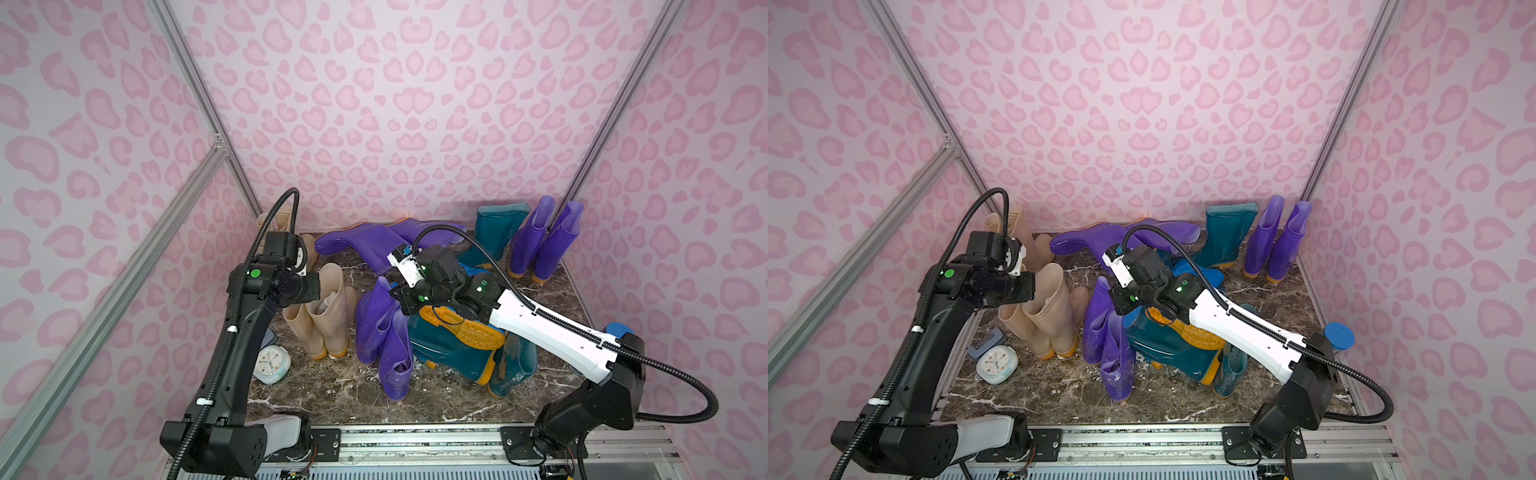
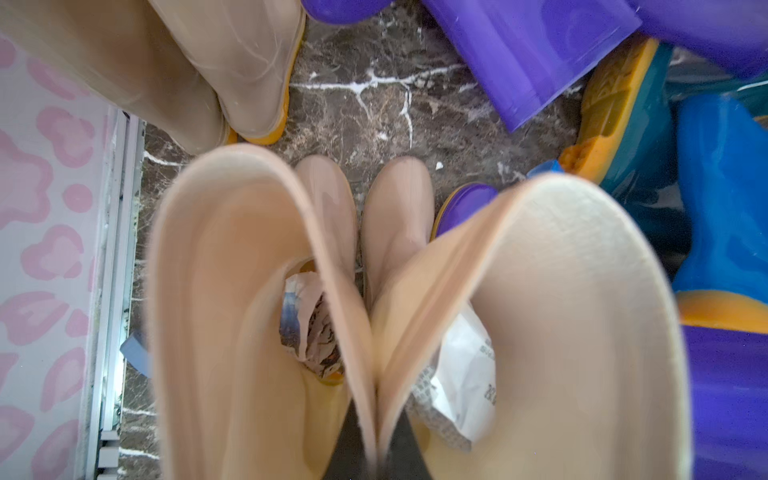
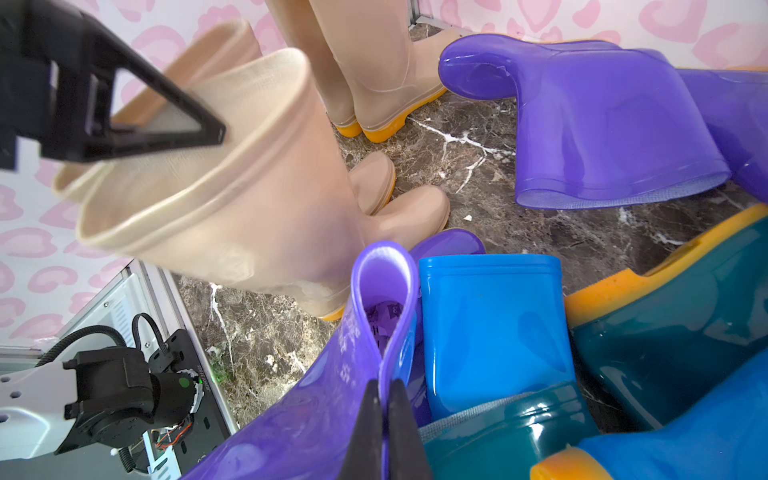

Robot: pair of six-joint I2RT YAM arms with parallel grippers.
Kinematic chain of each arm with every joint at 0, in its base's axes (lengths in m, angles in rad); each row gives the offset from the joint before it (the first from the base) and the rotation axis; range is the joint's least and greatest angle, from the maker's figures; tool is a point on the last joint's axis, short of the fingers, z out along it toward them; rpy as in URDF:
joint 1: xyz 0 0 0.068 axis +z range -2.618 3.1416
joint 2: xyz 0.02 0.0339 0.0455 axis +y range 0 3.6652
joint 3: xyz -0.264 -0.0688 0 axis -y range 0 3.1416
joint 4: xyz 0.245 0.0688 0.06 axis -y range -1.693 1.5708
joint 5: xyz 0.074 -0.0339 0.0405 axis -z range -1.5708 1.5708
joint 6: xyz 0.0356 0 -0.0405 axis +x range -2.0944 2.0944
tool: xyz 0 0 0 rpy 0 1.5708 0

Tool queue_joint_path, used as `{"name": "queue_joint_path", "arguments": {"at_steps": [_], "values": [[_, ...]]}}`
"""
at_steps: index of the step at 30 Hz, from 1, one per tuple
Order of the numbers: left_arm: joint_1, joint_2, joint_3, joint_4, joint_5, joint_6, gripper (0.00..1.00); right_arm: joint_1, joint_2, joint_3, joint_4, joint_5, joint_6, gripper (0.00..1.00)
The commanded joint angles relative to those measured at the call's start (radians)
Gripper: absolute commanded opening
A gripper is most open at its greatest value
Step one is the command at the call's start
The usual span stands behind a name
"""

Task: Match and arrange rain boots in pairs
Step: Adjust a pair of rain boots at the center of the board.

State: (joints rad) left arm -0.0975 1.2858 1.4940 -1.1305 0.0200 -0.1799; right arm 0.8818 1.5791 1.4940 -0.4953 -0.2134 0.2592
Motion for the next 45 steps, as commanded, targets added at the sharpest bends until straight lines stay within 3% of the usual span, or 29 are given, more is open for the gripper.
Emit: {"name": "queue_joint_path", "arguments": {"at_steps": [1, 16, 31, 32, 33, 34, 37, 39, 41, 45], "values": [[0.005, 0.011, 0.064, 0.075, -0.005, -0.020, 0.02, 0.000, 0.004, -0.001, 0.033, -0.015, 0.007, 0.00], [0.037, -0.010, 0.066, 0.048, -0.164, -0.026, 0.02, -0.002, 0.008, -0.005, 0.047, -0.034, -0.008, 0.00], [0.048, -0.053, -0.123, 0.133, -0.058, 0.015, 0.02, 0.048, 0.046, 0.026, 0.046, -0.058, 0.002, 0.01], [0.048, -0.057, -0.122, 0.132, -0.047, 0.014, 0.06, 0.049, 0.044, 0.026, 0.046, -0.056, 0.003, 0.02], [0.048, -0.059, -0.111, 0.122, -0.031, 0.007, 0.18, 0.048, 0.044, 0.029, 0.044, -0.053, 0.002, 0.05], [0.048, -0.061, -0.094, 0.113, -0.014, 0.003, 0.36, 0.047, 0.045, 0.035, 0.040, -0.049, -0.002, 0.07], [0.048, -0.069, -0.006, 0.074, 0.026, -0.013, 0.51, 0.049, 0.050, 0.060, 0.024, -0.049, -0.010, 0.10], [0.049, -0.075, 0.069, 0.051, 0.066, -0.019, 0.58, 0.049, 0.056, 0.089, 0.003, -0.036, -0.014, 0.30], [0.048, -0.072, 0.144, 0.034, 0.104, -0.026, 0.64, 0.048, 0.050, 0.110, 0.002, -0.023, -0.020, 0.35], [0.047, -0.037, 0.271, 0.018, 0.188, -0.050, 0.66, 0.047, 0.033, 0.172, 0.002, 0.000, -0.024, 0.47]]}}
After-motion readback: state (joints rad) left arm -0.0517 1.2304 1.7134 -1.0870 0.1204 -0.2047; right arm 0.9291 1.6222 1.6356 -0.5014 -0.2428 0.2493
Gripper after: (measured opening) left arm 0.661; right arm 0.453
